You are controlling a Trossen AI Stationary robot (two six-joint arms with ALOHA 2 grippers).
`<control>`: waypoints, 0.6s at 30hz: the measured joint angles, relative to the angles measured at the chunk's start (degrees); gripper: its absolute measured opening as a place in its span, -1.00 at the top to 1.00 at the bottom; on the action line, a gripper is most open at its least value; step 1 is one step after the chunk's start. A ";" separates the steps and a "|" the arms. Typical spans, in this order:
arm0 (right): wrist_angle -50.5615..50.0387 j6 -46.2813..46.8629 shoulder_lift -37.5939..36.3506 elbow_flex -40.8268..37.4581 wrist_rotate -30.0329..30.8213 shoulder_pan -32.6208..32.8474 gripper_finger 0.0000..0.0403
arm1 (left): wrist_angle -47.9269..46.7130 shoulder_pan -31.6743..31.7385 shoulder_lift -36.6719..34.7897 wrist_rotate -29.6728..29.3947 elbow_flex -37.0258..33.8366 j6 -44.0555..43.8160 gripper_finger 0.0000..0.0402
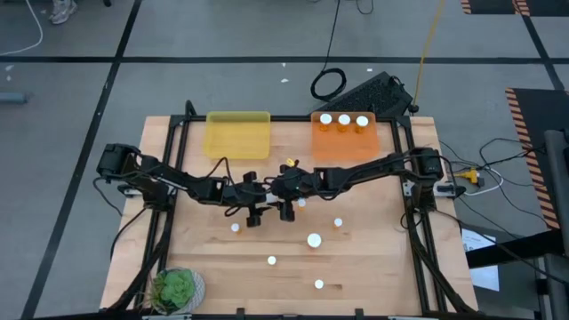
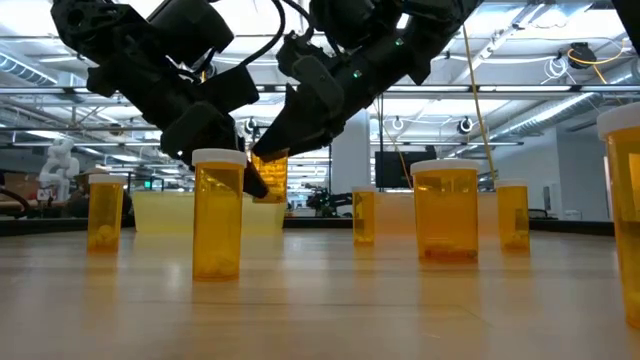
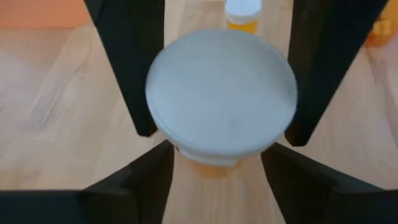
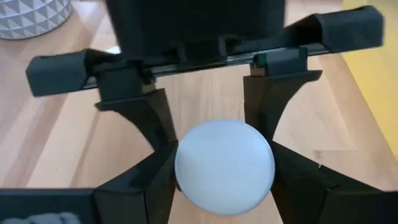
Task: Pick and place medicine bottles into bin by pill shape (circle, oval)
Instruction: Put the big yellow pill bottle into the transparent orange bin
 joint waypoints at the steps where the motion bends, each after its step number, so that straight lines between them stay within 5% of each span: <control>1: -0.09 0.00 0.00 0.00 0.00 -0.15 -0.05 | -0.02 0.00 0.00 -0.75 0.00 -0.40 -0.28; 9: -6.82 -0.11 -3.51 -0.02 -0.05 -1.05 -0.05 | -1.71 0.00 0.00 -4.60 0.00 -2.16 -0.59; 18: -18.99 -4.13 -13.60 -0.02 3.29 -5.14 -0.05 | -4.07 0.11 0.00 -5.21 0.02 -3.35 -0.63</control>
